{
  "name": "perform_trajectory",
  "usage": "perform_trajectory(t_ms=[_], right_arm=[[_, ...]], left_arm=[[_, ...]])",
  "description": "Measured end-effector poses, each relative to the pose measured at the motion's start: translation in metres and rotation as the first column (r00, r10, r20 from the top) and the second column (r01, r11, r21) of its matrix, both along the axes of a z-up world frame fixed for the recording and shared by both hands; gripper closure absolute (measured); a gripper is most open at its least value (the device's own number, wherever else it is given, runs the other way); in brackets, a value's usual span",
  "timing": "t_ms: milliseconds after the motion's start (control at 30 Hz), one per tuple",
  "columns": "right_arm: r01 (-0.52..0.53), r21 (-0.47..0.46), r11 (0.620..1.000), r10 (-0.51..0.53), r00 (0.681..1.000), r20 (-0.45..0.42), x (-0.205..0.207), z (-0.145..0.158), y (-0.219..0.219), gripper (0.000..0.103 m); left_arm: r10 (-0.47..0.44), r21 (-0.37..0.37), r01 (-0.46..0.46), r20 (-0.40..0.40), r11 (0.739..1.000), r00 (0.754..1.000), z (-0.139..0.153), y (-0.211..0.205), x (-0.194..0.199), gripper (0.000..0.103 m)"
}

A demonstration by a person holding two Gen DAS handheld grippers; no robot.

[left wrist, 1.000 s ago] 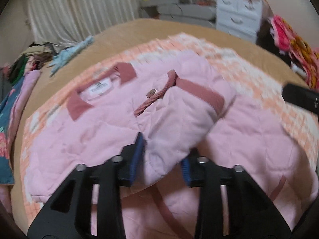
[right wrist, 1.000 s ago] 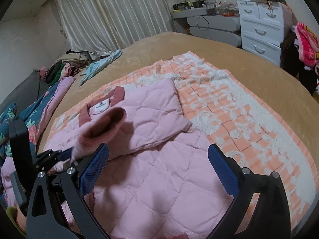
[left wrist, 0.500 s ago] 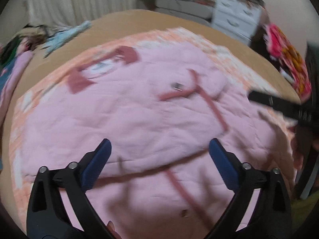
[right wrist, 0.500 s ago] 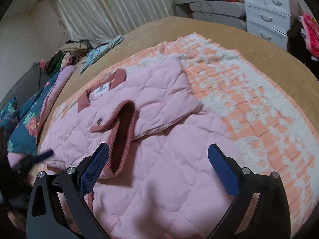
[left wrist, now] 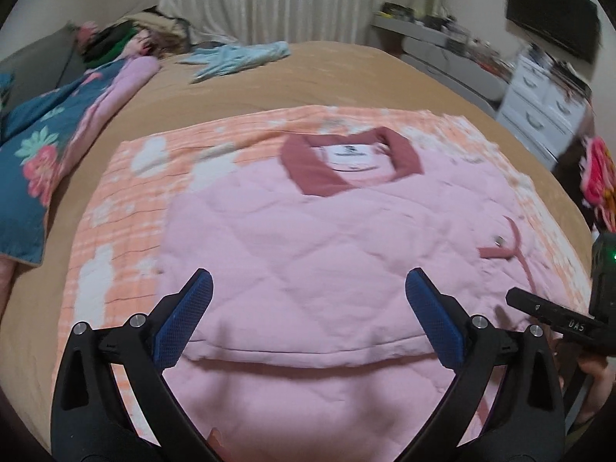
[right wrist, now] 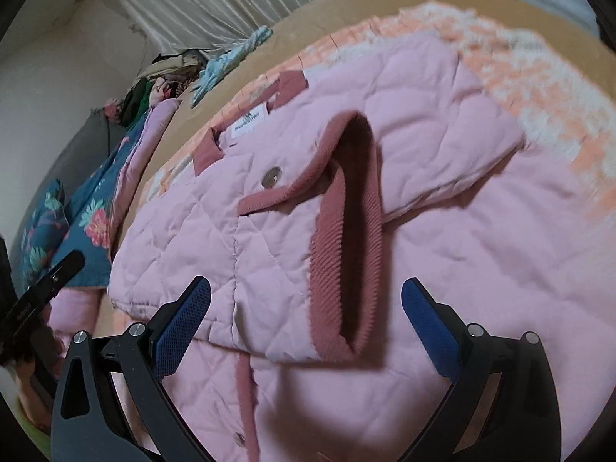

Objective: Fold large clothes

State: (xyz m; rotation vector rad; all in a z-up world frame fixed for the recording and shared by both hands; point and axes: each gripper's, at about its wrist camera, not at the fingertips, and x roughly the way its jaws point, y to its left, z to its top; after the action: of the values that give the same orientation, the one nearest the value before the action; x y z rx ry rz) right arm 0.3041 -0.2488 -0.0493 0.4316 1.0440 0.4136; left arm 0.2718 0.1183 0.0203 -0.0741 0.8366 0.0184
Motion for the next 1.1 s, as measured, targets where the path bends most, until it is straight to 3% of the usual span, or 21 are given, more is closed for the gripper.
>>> perform_trajectory(t_ms=[33,100,167,267,300,500,667,767,1100], right_arm=[[0.006,0.007,1.0,-0.006,1.0,-0.002,0.001,-0.002,0.001,0.006],[0.013,0.008,1.0,-0.013,1.0,0.013,0.001,-0.003,0.003,0.031],[0.009,0.013,1.0,-0.009,1.0,0.016,0.002,-0.004,0.005,0.046],[-0.002,0.006,1.0,0.002,0.998,0.069,-0.001,0.003,0.006,0.077],[-0.007,0.0,1.0,0.007,0.995,0.1,-0.002,0.01,0.006,0.081],[-0.077,-0.1,0.992,0.106,0.941,0.323,0.002,0.078,0.019,0.086],[-0.125,-0.19,0.974,0.197,0.88,0.432,0.013,0.125,0.029,0.087],[-0.134,-0.235,0.963,0.233,0.854,0.465,0.019,0.138,0.034,0.087],[-0.114,-0.264,0.958,0.224,0.871,0.437,0.047,0.129,0.031,0.087]], left_arm=[[0.012,-0.001,-0.012,0.0,1.0,1.0,0.0,0.006,-0.001,0.009],[0.021,0.004,-0.021,0.002,1.0,1.0,0.0,0.013,-0.003,0.009],[0.021,-0.006,-0.021,0.007,1.0,1.0,0.0,0.019,-0.003,0.009],[0.034,-0.026,-0.034,0.011,0.999,0.999,-0.002,0.025,-0.003,0.009],[0.039,-0.033,-0.039,0.013,0.999,0.999,-0.002,0.027,-0.003,0.009],[0.039,-0.047,-0.038,0.021,0.998,0.999,-0.001,0.032,0.0,0.009],[0.051,-0.052,-0.049,0.042,0.997,0.998,0.007,0.037,0.002,0.009],[0.068,-0.065,-0.064,0.062,0.996,0.996,0.012,0.043,0.003,0.009],[0.117,-0.11,-0.109,0.072,0.988,0.991,0.014,0.055,0.012,0.009]])
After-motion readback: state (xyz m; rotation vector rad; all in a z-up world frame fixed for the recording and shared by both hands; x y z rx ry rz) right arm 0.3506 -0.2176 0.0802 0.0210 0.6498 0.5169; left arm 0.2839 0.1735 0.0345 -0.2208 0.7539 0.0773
